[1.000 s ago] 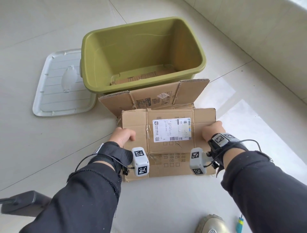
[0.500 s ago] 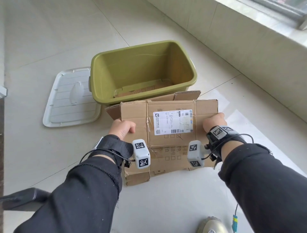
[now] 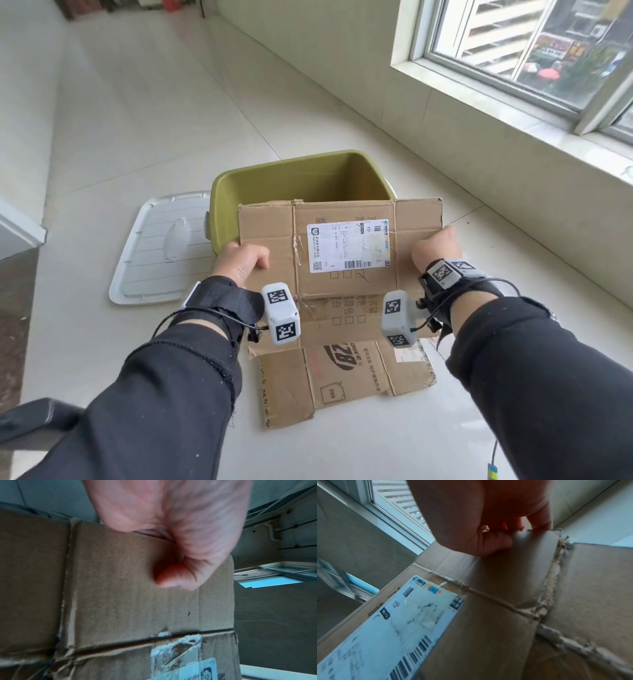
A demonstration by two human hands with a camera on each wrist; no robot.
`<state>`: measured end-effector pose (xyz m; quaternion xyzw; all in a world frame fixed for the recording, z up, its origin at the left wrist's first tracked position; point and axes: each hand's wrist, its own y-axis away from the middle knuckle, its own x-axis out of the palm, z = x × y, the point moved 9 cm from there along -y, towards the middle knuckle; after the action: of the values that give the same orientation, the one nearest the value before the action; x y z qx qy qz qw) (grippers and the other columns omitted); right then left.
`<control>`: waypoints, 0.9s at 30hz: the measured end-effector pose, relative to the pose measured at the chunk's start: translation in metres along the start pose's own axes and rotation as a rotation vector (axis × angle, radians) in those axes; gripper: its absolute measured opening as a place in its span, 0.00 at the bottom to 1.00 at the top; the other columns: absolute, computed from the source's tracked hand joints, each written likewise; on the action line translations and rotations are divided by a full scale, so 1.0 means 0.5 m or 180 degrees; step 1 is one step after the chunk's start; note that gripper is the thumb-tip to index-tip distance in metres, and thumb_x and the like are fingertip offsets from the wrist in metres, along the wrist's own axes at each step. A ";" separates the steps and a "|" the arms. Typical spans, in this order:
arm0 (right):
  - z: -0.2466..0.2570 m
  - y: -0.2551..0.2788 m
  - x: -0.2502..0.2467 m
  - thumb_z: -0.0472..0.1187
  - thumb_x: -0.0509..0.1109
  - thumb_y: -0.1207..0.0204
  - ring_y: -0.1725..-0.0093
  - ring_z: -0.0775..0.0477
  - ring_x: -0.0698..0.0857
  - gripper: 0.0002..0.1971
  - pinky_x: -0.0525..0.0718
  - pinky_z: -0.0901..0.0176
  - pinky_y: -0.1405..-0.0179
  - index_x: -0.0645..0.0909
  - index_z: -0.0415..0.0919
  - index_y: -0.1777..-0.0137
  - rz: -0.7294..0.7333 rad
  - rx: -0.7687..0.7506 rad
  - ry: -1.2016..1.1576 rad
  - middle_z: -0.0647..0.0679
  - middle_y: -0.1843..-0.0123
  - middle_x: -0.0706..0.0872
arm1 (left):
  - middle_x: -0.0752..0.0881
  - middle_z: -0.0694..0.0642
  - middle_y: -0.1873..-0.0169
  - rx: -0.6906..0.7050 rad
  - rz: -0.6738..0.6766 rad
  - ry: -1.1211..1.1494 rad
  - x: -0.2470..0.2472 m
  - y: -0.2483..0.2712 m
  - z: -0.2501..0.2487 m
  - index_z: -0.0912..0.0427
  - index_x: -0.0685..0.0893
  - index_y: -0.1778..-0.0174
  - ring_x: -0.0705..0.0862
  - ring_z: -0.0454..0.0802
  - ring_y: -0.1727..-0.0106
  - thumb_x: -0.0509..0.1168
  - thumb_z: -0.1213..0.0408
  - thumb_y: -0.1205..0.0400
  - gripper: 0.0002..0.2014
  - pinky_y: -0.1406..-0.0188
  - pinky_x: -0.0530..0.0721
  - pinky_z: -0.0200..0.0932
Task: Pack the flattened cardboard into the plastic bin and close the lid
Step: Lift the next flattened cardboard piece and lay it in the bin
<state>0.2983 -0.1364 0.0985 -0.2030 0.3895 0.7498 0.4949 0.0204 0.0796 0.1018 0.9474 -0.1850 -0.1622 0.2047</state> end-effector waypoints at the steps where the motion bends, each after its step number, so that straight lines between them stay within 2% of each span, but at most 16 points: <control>1: 0.017 0.002 -0.002 0.34 0.57 0.23 0.42 0.31 0.80 0.20 0.83 0.40 0.43 0.62 0.36 0.31 -0.0018 -0.0048 -0.0062 0.32 0.38 0.79 | 0.78 0.57 0.73 0.0046 0.0005 0.0071 -0.005 0.002 -0.018 0.61 0.78 0.74 0.77 0.58 0.58 0.62 0.74 0.54 0.13 0.45 0.82 0.61; 3: 0.053 0.007 -0.006 0.34 0.56 0.23 0.41 0.31 0.80 0.18 0.83 0.41 0.44 0.63 0.35 0.33 -0.0057 -0.0189 -0.0098 0.32 0.38 0.79 | 0.78 0.58 0.72 0.0133 -0.0003 0.0211 -0.015 0.005 -0.049 0.61 0.77 0.73 0.77 0.58 0.58 0.60 0.75 0.51 0.12 0.45 0.82 0.62; 6: 0.099 0.012 -0.010 0.34 0.56 0.23 0.42 0.31 0.81 0.17 0.82 0.41 0.45 0.62 0.35 0.35 -0.0087 -0.0372 -0.0090 0.33 0.41 0.80 | 0.79 0.59 0.71 0.0326 -0.0037 0.0353 -0.035 -0.002 -0.085 0.60 0.78 0.72 0.78 0.59 0.57 0.61 0.75 0.50 0.13 0.42 0.81 0.69; 8: 0.123 0.012 -0.011 0.34 0.56 0.23 0.45 0.32 0.82 0.17 0.82 0.41 0.47 0.62 0.36 0.35 -0.0103 -0.0479 -0.0092 0.35 0.47 0.79 | 0.79 0.59 0.71 0.0386 -0.0027 0.0419 -0.044 -0.005 -0.102 0.60 0.79 0.70 0.78 0.59 0.57 0.61 0.77 0.47 0.13 0.45 0.82 0.67; 10: 0.143 0.011 -0.007 0.34 0.56 0.24 0.49 0.34 0.80 0.16 0.81 0.42 0.49 0.62 0.36 0.37 -0.0084 -0.0548 -0.0094 0.38 0.52 0.76 | 0.81 0.60 0.69 0.0436 -0.0006 0.0501 -0.049 -0.008 -0.114 0.60 0.80 0.67 0.80 0.60 0.57 0.61 0.81 0.40 0.13 0.47 0.83 0.66; 13: 0.165 0.001 -0.002 0.34 0.56 0.26 0.52 0.36 0.79 0.14 0.80 0.44 0.50 0.62 0.38 0.40 -0.0068 -0.0612 -0.0199 0.39 0.54 0.75 | 0.85 0.62 0.64 0.0526 -0.0005 0.0593 -0.058 -0.023 -0.122 0.59 0.82 0.61 0.82 0.61 0.57 0.61 0.86 0.33 0.16 0.47 0.83 0.68; 15: 0.173 -0.008 0.006 0.33 0.56 0.27 0.54 0.37 0.78 0.19 0.80 0.48 0.54 0.63 0.40 0.35 0.0032 -0.0648 -0.0333 0.42 0.54 0.76 | 0.86 0.62 0.62 0.0577 -0.0021 0.0639 -0.063 -0.030 -0.124 0.59 0.83 0.58 0.83 0.62 0.56 0.62 0.86 0.31 0.17 0.47 0.83 0.67; 18: 0.176 -0.022 0.030 0.36 0.61 0.28 0.54 0.40 0.77 0.31 0.75 0.56 0.60 0.59 0.47 0.24 0.0270 -0.0696 -0.0453 0.44 0.49 0.77 | 0.87 0.63 0.59 0.0600 -0.0117 0.0724 -0.074 -0.045 -0.124 0.59 0.84 0.55 0.84 0.63 0.54 0.64 0.85 0.31 0.17 0.46 0.84 0.68; 21: 0.171 -0.035 0.051 0.39 0.67 0.32 0.52 0.40 0.79 0.38 0.76 0.56 0.57 0.57 0.51 0.21 0.0378 -0.0668 -0.0498 0.42 0.41 0.80 | 0.88 0.63 0.58 0.0632 -0.0230 0.0834 -0.086 -0.067 -0.126 0.57 0.84 0.56 0.85 0.63 0.54 0.65 0.84 0.30 0.17 0.46 0.85 0.68; 25: 0.175 -0.051 0.079 0.39 0.68 0.31 0.51 0.41 0.78 0.38 0.76 0.56 0.53 0.57 0.50 0.21 0.0483 -0.0671 -0.0325 0.41 0.35 0.79 | 0.88 0.63 0.55 0.0648 -0.0296 0.0829 -0.086 -0.095 -0.131 0.60 0.84 0.44 0.86 0.62 0.55 0.65 0.82 0.27 0.19 0.48 0.86 0.61; 27: 0.186 -0.065 0.093 0.40 0.67 0.30 0.50 0.40 0.80 0.37 0.78 0.55 0.51 0.57 0.51 0.21 0.0430 -0.0692 -0.0236 0.40 0.34 0.80 | 0.88 0.65 0.49 0.0642 -0.0287 0.0701 -0.081 -0.113 -0.133 0.57 0.82 0.43 0.86 0.63 0.50 0.65 0.80 0.25 0.18 0.43 0.85 0.62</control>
<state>0.3153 -0.0294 0.1108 -0.2008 0.3002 0.8262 0.4324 0.0263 0.1665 0.1434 0.9825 -0.1341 -0.0469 0.1200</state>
